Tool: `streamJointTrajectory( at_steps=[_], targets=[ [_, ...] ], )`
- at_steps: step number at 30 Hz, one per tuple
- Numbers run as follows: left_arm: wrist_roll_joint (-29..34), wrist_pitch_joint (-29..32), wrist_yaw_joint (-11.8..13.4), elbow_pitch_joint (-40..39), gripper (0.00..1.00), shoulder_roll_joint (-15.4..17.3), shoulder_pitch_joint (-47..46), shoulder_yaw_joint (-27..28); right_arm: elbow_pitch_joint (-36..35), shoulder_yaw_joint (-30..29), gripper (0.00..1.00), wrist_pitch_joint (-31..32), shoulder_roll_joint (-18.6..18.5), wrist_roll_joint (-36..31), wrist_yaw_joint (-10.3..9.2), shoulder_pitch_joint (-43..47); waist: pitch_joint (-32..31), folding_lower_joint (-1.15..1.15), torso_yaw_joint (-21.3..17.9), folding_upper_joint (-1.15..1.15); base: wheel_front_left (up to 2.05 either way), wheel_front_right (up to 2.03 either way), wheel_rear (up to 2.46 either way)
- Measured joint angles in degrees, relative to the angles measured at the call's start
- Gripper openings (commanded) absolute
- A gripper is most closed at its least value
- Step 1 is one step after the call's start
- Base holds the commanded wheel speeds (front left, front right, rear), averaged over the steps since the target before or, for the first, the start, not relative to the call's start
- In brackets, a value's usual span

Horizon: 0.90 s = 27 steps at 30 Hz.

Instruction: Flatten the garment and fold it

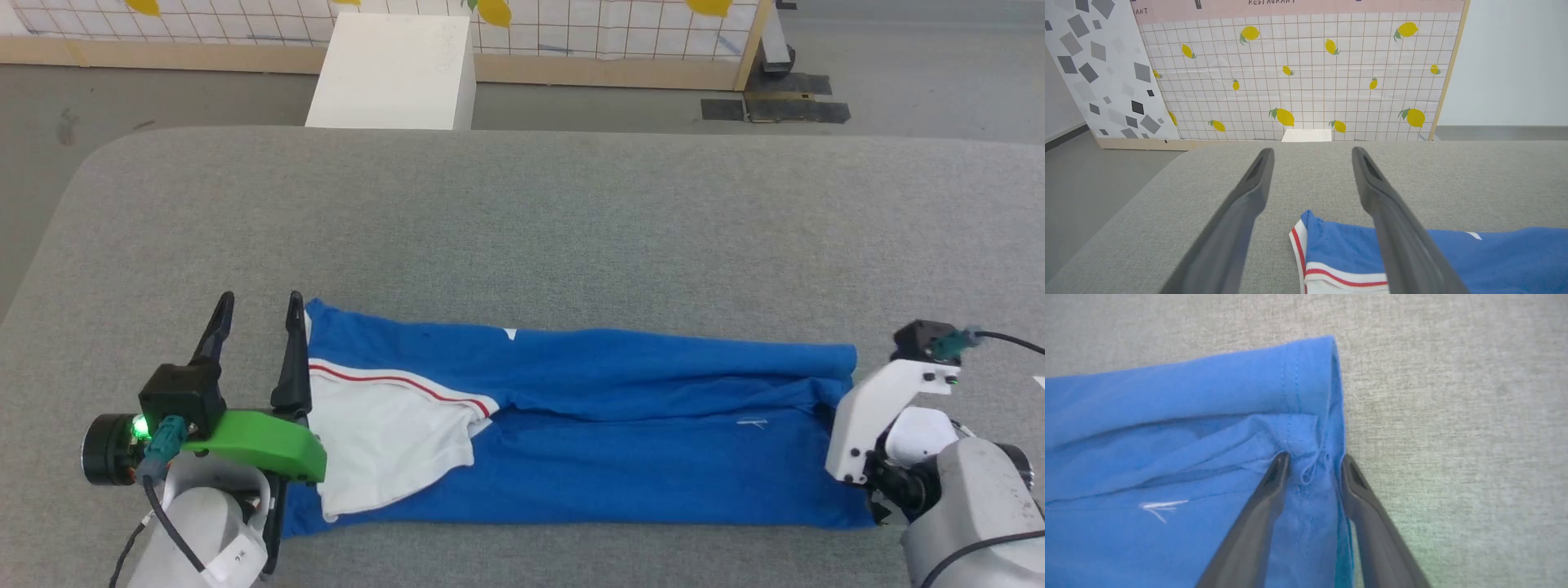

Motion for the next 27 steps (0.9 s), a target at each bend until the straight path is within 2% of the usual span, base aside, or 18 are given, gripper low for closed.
streamJointTrajectory(
  at_steps=[6,11,15,19,23,27],
  targets=[
    [0.8,0.0,-1.3,0.7,1.0,-1.1,0.0,1.6,-4.6,-1.3,0.0,0.9,1.3,-3.2,0.04,1.5,0.2,0.0,-0.3,0.0,0.0,0.0,0.0],
    [1.3,0.0,-2.3,1.1,1.0,-1.7,0.0,2.7,-11.4,-9.4,0.0,0.0,1.9,-11.8,0.05,4.4,0.6,0.0,-0.3,0.0,0.0,0.0,0.0],
    [1.8,0.0,-2.7,1.2,1.0,-2.3,0.0,3.2,-15.2,-16.8,0.0,-1.5,-0.8,-17.6,0.05,5.0,1.2,0.0,-0.4,0.0,0.0,0.0,0.0],
    [2.0,0.0,-3.2,1.2,1.0,-3.0,0.0,3.7,-16.7,-21.3,0.0,-2.8,-2.5,-21.1,0.05,4.9,1.6,0.0,-0.6,0.0,0.0,0.0,0.0],
    [3.2,0.0,-3.8,1.4,1.0,-3.3,0.0,4.2,-17.7,-21.8,0.0,-2.0,-2.5,-21.9,0.05,4.8,1.6,0.0,-0.7,0.0,0.0,0.0,0.0],
    [3.5,0.0,-4.3,1.7,1.0,-3.6,0.0,4.6,-23.4,-17.4,0.0,4.0,-1.2,-18.1,0.04,5.2,1.3,0.0,-0.7,0.0,0.0,0.0,0.0]
  ],
)
